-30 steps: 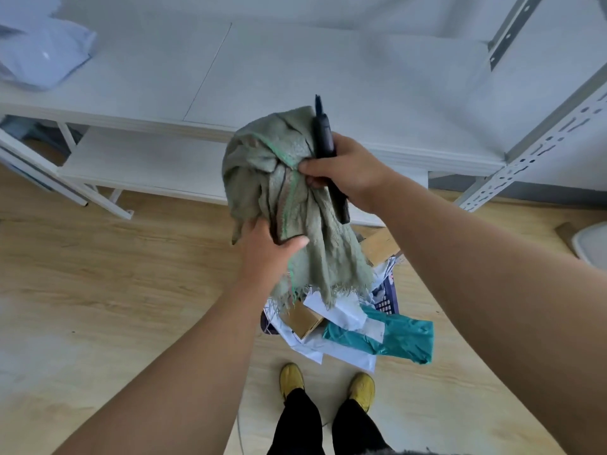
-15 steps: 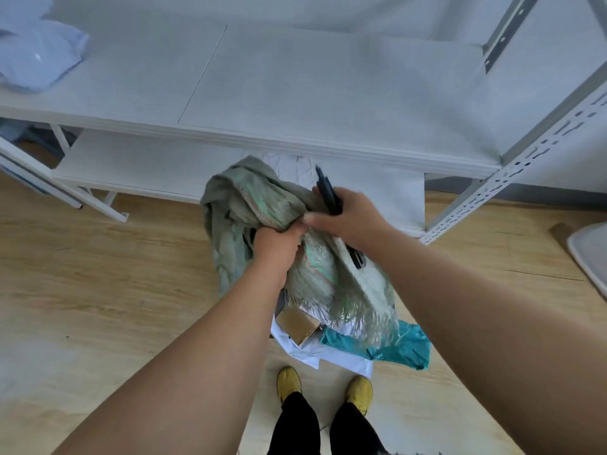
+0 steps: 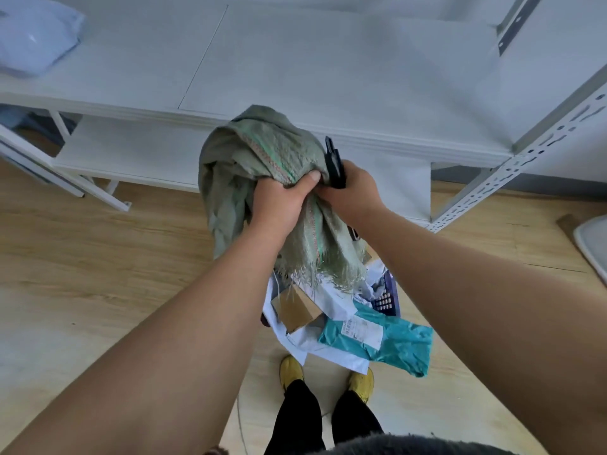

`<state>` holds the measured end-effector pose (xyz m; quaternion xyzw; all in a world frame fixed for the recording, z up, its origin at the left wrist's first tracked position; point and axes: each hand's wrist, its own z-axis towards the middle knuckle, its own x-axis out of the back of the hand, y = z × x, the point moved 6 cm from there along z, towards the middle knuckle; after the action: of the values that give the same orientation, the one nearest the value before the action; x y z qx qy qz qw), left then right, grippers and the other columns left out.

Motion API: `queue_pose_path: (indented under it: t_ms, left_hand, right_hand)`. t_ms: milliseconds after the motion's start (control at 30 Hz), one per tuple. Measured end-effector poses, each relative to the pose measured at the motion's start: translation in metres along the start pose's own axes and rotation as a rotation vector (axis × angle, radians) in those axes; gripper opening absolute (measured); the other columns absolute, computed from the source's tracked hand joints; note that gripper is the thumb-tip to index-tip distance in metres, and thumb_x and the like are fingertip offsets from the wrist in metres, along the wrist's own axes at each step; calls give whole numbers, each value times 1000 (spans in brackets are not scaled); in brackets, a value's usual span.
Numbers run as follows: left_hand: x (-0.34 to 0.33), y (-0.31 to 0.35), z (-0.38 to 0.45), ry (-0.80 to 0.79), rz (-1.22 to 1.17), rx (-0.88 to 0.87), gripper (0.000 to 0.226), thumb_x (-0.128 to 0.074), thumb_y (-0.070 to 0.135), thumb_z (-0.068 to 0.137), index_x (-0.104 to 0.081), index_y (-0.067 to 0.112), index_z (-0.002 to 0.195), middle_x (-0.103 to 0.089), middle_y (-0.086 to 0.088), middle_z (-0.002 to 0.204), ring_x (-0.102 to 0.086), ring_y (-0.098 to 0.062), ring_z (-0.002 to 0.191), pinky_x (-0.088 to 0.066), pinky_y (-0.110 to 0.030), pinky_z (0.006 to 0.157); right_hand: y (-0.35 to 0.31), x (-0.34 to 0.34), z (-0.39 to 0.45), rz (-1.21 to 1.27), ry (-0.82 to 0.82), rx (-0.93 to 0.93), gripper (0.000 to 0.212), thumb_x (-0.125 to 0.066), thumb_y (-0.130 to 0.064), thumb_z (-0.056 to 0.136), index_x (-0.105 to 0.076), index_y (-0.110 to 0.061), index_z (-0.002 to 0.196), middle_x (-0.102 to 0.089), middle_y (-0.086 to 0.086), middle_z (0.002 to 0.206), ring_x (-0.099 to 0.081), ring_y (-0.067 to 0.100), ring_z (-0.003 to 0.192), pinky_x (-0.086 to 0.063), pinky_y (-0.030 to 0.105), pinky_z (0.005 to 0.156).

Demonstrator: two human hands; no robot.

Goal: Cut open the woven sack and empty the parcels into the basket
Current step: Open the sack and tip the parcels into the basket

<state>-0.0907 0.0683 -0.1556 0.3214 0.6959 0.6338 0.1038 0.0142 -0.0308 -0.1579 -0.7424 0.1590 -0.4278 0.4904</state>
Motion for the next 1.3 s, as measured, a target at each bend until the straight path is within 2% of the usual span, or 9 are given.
queue_pose_path:
  t_ms: [167,233,467,633,767,867,933,1067,1300]
  left_hand:
    - [7,-1,3,-5,-2,-51,52,-75,37,79,-60,13,124,-63,1,123,-56,-19,116,-44,-37,104]
    - [6,-7,0,-53,-10,-36,53,-74,36,81,-60,14,126,-63,2,123,-56,-18,117,-44,-38,104]
    - [9,-10,0,-44,-23,-50,32,-72,38,81,-64,26,109,-64,17,103,-60,-10,104,-44,-22,88]
    - [9,-5,-3,-40,-6,-48,32,-72,38,82,-66,22,109,-66,11,104,-61,-11,103,-46,-22,90]
    - [10,-1,-7,-74,-4,-89,16,-71,42,81,-67,30,90,-69,16,92,-62,8,87,-46,-9,76]
    - [8,-11,-14,-127,65,-77,35,-70,41,82,-63,19,109,-69,4,102,-64,-8,96,-51,-31,88]
    - [7,-24,-19,-148,140,-25,58,-70,40,83,-49,21,133,-64,1,115,-61,-8,100,-48,-27,84]
    - [5,-51,-26,-191,317,91,85,-74,45,77,-31,22,146,-48,-1,137,-56,-12,104,-43,-27,82]
    - [-22,-47,-23,-195,104,149,54,-77,27,77,-57,16,126,-62,-2,122,-56,-19,114,-48,-35,96]
  right_hand:
    - [-8,-1,4,16,-4,61,26,-68,-21,82,-61,-22,107,-60,-13,81,-59,16,83,-43,25,66]
    - [-5,-3,3,-10,-16,60,21,-68,-21,82,-59,-24,101,-55,-18,75,-56,17,80,-39,21,59]
    - [-9,-3,8,-19,-13,81,20,-68,-20,82,-56,-27,97,-52,-21,72,-50,1,67,-34,15,55]
    - [-11,-1,6,7,1,64,24,-67,-16,81,-59,-24,103,-54,-19,76,-55,13,79,-36,16,58]
    - [-15,8,7,47,89,91,31,-63,-10,79,-62,-22,108,-56,-22,78,-55,10,81,-38,16,60]
    - [-13,15,10,-9,111,47,33,-63,-11,81,-61,-19,113,-58,-12,87,-52,12,84,-38,23,67]
    - [-15,21,11,21,129,39,35,-63,-10,81,-61,-17,115,-61,-7,92,-55,16,89,-43,28,75]
    - [-24,19,9,83,11,32,30,-63,-8,79,-63,-15,109,-68,3,98,-63,24,94,-52,40,85]
    - [-31,1,2,471,-287,-85,14,-60,5,84,-57,-8,84,-59,8,69,-58,17,62,-54,26,66]
